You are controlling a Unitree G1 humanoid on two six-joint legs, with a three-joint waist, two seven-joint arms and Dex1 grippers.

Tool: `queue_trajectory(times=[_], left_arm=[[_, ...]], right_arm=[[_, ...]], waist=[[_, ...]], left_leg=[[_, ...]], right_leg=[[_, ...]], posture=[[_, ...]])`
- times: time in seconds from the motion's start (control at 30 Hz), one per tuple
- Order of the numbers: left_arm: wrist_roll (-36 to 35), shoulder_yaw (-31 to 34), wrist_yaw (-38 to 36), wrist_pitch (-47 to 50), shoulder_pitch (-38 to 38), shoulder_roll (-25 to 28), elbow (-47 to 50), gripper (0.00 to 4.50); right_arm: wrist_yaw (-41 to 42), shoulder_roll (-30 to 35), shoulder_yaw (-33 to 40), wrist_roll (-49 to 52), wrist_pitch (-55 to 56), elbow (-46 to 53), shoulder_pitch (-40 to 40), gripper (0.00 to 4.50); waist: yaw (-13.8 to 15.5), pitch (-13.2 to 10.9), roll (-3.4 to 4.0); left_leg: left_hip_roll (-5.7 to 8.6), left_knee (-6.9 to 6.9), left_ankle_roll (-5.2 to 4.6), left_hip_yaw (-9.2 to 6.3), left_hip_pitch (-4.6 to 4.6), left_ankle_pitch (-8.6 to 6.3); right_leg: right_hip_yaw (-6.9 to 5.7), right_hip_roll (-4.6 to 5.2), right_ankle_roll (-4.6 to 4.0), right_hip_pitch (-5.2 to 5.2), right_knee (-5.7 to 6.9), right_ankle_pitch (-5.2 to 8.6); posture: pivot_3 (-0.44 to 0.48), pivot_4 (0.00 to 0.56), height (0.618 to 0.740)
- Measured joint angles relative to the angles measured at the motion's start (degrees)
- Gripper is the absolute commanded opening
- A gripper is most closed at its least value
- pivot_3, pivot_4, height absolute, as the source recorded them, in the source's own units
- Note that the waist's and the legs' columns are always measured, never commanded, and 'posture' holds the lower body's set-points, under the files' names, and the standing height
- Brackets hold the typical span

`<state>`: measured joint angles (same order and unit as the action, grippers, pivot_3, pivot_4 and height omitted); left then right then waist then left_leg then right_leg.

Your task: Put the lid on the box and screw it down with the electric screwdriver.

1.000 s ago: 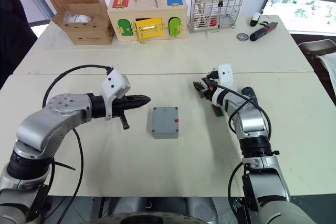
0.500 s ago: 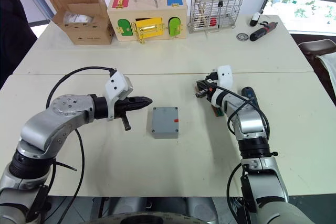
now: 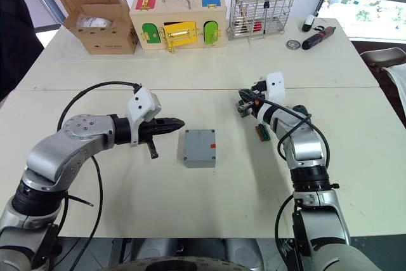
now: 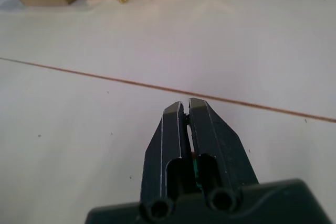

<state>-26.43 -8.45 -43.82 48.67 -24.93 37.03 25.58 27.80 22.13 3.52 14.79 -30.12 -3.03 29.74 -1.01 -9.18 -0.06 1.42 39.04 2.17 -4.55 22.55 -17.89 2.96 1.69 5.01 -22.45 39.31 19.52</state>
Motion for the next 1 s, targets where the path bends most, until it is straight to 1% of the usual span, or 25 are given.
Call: queue_trajectory(times=[0.07, 0.2, 0.33, 0.4, 0.53, 0.7, 1.0], left_arm=[[-0.35, 0.16, -0.91, -0.23, -0.08, 0.38, -0.23, 0.00], [-2.94, 1.73, -5.30, -0.24, -0.35, 3.62, -0.40, 0.00], [-5.23, 3.36, -11.25, -0.49, -0.10, 9.24, -0.48, 0.00], [-5.59, 3.38, -13.19, -0.75, 0.16, 10.51, -0.51, 0.00], [-6.04, 3.37, -15.85, -1.37, 1.69, 12.34, -0.53, 0.00], [-5.98, 3.21, -15.85, -1.99, 2.39, 12.35, -0.52, 0.00], [-6.03, 3.21, -14.22, -1.90, 2.80, 11.81, 0.01, 0.00]], right_arm=[[0.53, 0.67, 1.03, 1.56, -1.67, 3.40, -0.08, 0.07], [5.37, 4.21, 2.41, 9.12, -7.87, 18.56, -5.60, 0.07], [8.76, 6.44, 0.48, 15.67, -13.49, 30.65, -13.15, 0.07], [8.79, 6.48, -0.81, 16.57, -14.61, 33.02, -13.86, 0.07], [7.97, 6.25, -3.49, 17.01, -15.28, 35.50, -14.46, 0.07], [7.44, 5.89, -7.79, 15.38, -14.12, 35.04, -15.87, 0.07], [7.61, 6.13, -8.43, 13.91, -11.59, 33.05, -17.57, 0.07]], waist=[[0.01, 0.00, 0.00], [0.15, 0.00, 0.00], [0.01, 0.00, 0.00], [-0.01, 0.00, 0.01], [0.06, 0.00, 0.01], [0.25, -0.01, 0.00], [0.18, 0.00, 0.00]], left_leg=[[0.00, 0.00, 0.00, 0.00, 0.01, 0.00], [-0.01, -0.07, -0.09, -0.07, 0.06, -0.05], [-0.01, -0.05, -0.11, -0.08, 0.04, -0.06], [-0.01, -0.04, -0.11, -0.08, -0.01, -0.06], [-0.01, -0.05, -0.11, -0.09, -0.02, -0.06], [0.00, -0.03, -0.11, -0.09, 0.00, -0.06], [0.00, -0.04, -0.11, -0.09, 0.00, -0.06]], right_leg=[[0.00, 0.00, 0.00, -0.01, 0.00, 0.00], [-0.04, 0.00, 0.00, -0.02, -0.05, 0.00], [-0.03, 0.01, 0.00, 0.02, -0.04, 0.00], [-0.03, 0.00, 0.00, 0.04, -0.03, 0.00], [-0.03, 0.00, 0.00, 0.05, -0.04, 0.00], [-0.04, 0.02, 0.00, 0.06, -0.06, 0.00], [-0.04, 0.01, 0.00, 0.05, -0.06, 0.00]], posture=[[0.000, 0.150, 0.740], [0.000, 0.150, 0.740], [0.000, 0.150, 0.740], [0.000, 0.150, 0.740], [0.000, 0.150, 0.740], [0.000, 0.150, 0.740], [0.000, 0.150, 0.740]])
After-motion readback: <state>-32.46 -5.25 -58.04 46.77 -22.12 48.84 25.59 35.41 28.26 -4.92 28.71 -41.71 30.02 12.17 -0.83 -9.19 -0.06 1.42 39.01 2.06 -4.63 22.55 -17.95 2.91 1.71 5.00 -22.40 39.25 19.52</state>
